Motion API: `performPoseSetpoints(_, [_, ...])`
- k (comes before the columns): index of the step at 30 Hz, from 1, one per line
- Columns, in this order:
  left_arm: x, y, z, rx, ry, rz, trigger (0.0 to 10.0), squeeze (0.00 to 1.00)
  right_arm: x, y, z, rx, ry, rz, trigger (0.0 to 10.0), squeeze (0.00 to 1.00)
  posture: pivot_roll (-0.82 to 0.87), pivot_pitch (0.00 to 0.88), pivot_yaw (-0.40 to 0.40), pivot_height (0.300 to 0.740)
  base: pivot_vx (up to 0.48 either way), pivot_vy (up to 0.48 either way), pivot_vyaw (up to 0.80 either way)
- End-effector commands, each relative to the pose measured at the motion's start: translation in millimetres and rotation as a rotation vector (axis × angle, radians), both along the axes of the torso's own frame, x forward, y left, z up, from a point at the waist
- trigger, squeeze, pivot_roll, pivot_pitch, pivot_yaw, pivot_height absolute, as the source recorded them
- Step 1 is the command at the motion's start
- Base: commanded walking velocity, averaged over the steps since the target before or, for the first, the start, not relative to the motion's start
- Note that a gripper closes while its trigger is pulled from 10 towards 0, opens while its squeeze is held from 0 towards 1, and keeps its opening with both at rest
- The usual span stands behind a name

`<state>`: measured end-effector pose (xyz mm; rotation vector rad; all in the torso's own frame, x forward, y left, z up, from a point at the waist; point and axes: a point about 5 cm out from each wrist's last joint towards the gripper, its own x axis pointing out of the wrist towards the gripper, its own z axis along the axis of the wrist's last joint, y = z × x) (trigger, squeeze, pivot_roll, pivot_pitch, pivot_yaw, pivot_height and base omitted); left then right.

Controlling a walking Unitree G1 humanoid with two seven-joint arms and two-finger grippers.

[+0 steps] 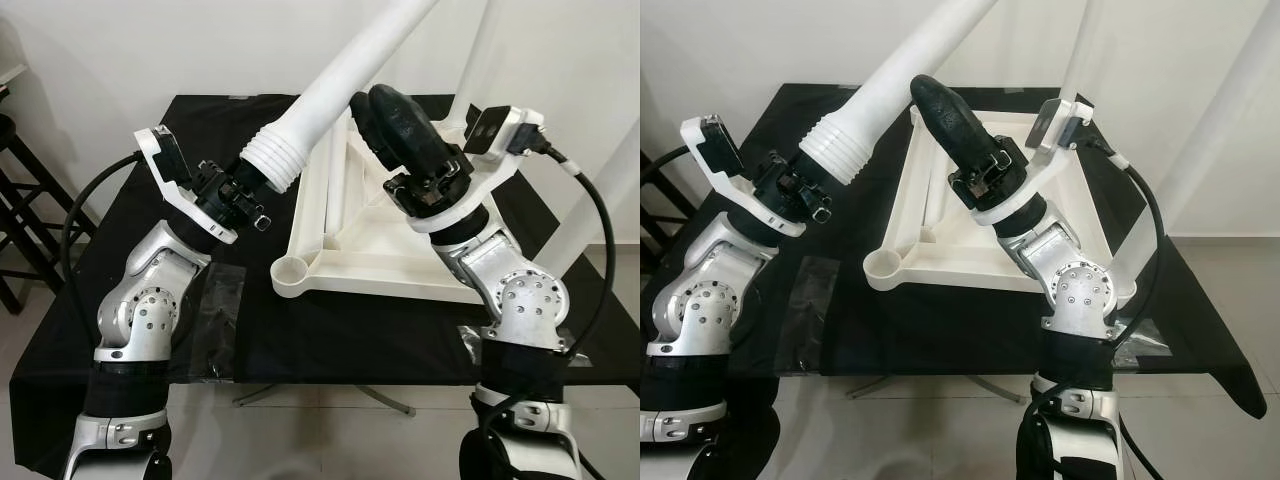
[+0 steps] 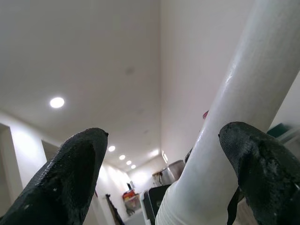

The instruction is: Building children table

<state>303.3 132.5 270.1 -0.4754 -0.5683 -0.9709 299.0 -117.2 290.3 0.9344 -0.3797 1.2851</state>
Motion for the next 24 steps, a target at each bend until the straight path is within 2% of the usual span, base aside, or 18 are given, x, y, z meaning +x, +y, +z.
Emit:
performPoseSetpoints(1, [-8.1,-7.6,4.6,0.02,-0.044,-0.083,10.0,0.0,-1.5,0.1,-2.8,-0.016,0.01,0.017,10.0,0.0,-0.05,0.042,-0.036,0.74,0.0,0.0,0.0])
performPoseSetpoints(11, [-18.4,-11.1,7.3,0.02,-0.058,-0.179,10.0,0.0,-0.3,-4.3,-10.8,-0.036,0.034,0.004,10.0,0.0,-0.05,0.043,-0.035,0.74,0.0,0.0,0.0])
performPoseSetpoints(18, [-18.8,-8.2,7.9,-0.007,-0.054,-0.184,10.0,0.0,-2.9,-2.1,-12.4,-0.05,0.025,0.032,10.0,0.0,-0.05,0.042,-0.035,0.74,0.0,0.0,0.0])
performPoseSetpoints(24, [-23.0,-15.2,1.6,0.035,-0.038,-0.244,10.0,0.0,-5.1,-0.8,-13.4,-0.055,0.015,0.046,10.0,0.0,-0.05,0.041,-0.035,0.74,0.0,0.0,0.0])
